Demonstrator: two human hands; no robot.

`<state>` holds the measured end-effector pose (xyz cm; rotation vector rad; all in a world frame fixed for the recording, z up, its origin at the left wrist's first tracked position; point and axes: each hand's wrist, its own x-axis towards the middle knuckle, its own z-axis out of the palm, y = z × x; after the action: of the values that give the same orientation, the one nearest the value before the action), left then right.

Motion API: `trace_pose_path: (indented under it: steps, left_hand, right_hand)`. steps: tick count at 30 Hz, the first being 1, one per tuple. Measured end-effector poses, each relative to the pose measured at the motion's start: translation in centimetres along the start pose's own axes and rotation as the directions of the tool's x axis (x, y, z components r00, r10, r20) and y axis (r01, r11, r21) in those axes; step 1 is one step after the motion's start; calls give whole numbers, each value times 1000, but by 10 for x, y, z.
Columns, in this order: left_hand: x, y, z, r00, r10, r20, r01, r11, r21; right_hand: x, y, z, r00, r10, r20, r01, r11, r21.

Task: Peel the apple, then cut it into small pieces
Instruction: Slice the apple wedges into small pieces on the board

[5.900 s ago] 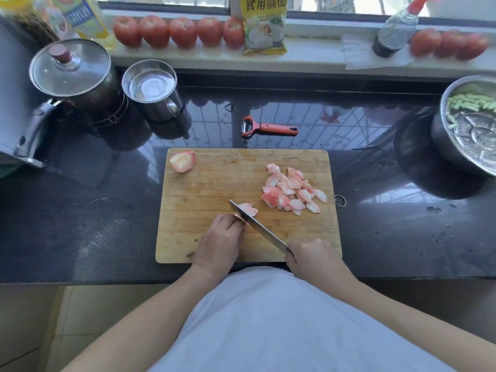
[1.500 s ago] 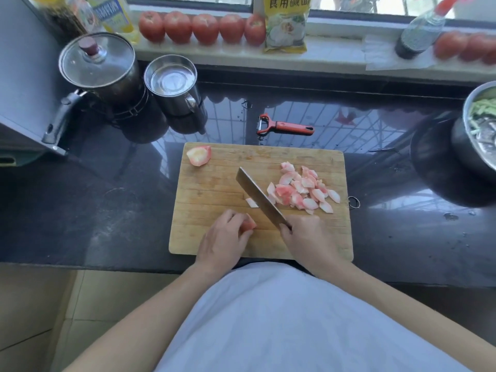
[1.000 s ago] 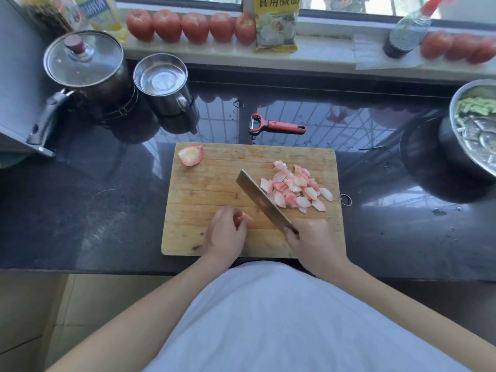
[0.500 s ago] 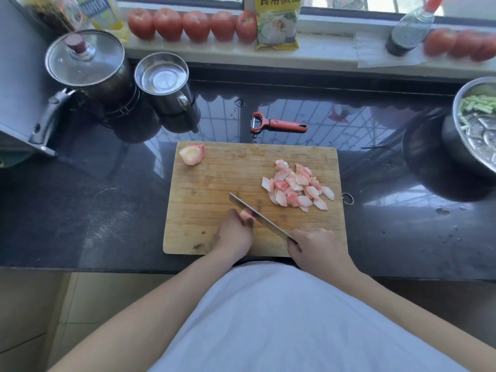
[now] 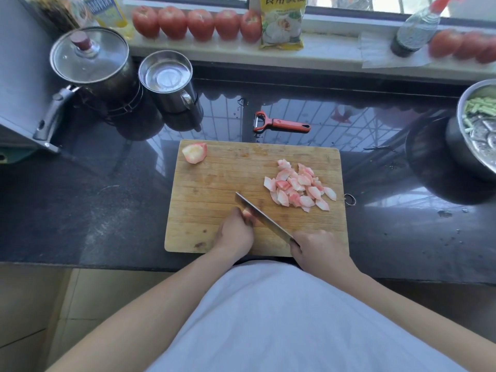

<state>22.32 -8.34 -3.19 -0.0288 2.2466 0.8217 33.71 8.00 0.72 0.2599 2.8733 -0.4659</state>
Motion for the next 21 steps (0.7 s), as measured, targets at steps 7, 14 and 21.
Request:
trace_pose_path:
  steps: [7,14,21]
  left_hand:
    - [-1,3,-1,999,-41,-8,40,998,-48]
    - [4,-1,2,999,-46,-16,46,999,-7]
    - [5,-1,0,999,-39,16,39,999,6]
  right_hand:
    - [50,-34,9,998,39,49,-42,997,62]
    - [24,-16,-3,995,91,-43,-83,982,170]
    - [4,-3,0,996,-76,-45,76,997,2]
